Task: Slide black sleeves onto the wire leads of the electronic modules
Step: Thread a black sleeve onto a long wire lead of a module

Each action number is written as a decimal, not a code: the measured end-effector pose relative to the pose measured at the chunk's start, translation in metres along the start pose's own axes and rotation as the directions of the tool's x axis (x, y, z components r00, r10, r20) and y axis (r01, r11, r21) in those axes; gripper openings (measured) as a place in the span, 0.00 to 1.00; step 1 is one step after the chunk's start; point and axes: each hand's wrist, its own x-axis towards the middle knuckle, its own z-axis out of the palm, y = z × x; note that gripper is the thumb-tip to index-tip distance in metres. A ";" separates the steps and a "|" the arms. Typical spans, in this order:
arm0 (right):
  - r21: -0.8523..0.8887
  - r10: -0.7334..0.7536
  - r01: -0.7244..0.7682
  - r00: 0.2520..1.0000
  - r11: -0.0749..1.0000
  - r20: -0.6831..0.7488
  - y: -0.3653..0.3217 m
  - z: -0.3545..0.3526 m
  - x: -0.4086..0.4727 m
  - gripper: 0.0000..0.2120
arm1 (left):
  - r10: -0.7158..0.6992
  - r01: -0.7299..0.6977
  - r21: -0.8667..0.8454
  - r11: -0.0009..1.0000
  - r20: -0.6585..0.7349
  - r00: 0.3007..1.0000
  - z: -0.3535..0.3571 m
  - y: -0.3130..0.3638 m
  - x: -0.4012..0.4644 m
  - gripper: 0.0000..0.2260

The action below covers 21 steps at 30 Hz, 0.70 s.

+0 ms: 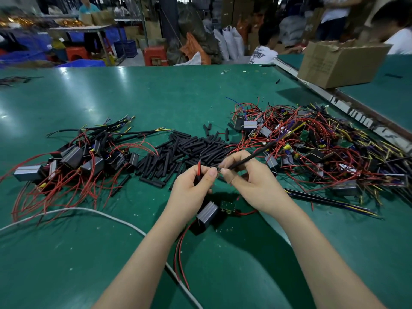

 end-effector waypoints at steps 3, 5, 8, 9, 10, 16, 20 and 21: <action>0.026 0.005 -0.005 1.000 1.000 -0.019 0.000 0.002 0.000 0.06 | -0.003 0.003 -0.017 1.000 0.008 1.000 0.000 0.001 -0.001 0.07; 0.063 0.011 -0.009 1.000 0.998 -0.026 0.000 0.002 0.000 0.06 | -0.001 0.001 -0.020 1.000 0.008 1.000 0.001 0.002 -0.001 0.07; 0.163 0.056 -0.050 0.998 0.985 -0.031 0.000 0.003 0.000 0.08 | -0.009 0.010 -0.045 0.999 0.009 1.000 0.003 0.003 -0.001 0.07; 0.189 0.075 -0.066 0.996 0.980 -0.039 0.000 0.004 0.000 0.10 | -0.017 0.017 -0.062 0.998 0.010 1.000 0.004 0.003 -0.001 0.07; 0.215 0.095 -0.082 0.994 0.973 -0.050 0.000 0.005 0.001 0.11 | -0.023 0.024 -0.073 0.997 0.013 1.000 0.004 0.003 -0.001 0.07; 0.425 0.211 -0.131 0.967 0.896 -0.146 0.009 -0.001 0.006 0.11 | -0.012 0.005 -0.197 0.980 -0.035 0.999 0.001 0.004 0.003 0.02; 0.447 0.228 -0.140 0.962 0.884 -0.148 0.011 0.001 0.007 0.10 | 0.019 -0.028 -0.099 0.995 -0.099 0.995 0.000 0.000 0.004 0.06; 0.455 0.233 -0.142 0.961 0.879 -0.151 0.012 0.002 0.007 0.10 | 0.067 -0.066 0.020 0.998 -0.090 0.994 -0.001 -0.002 0.003 0.06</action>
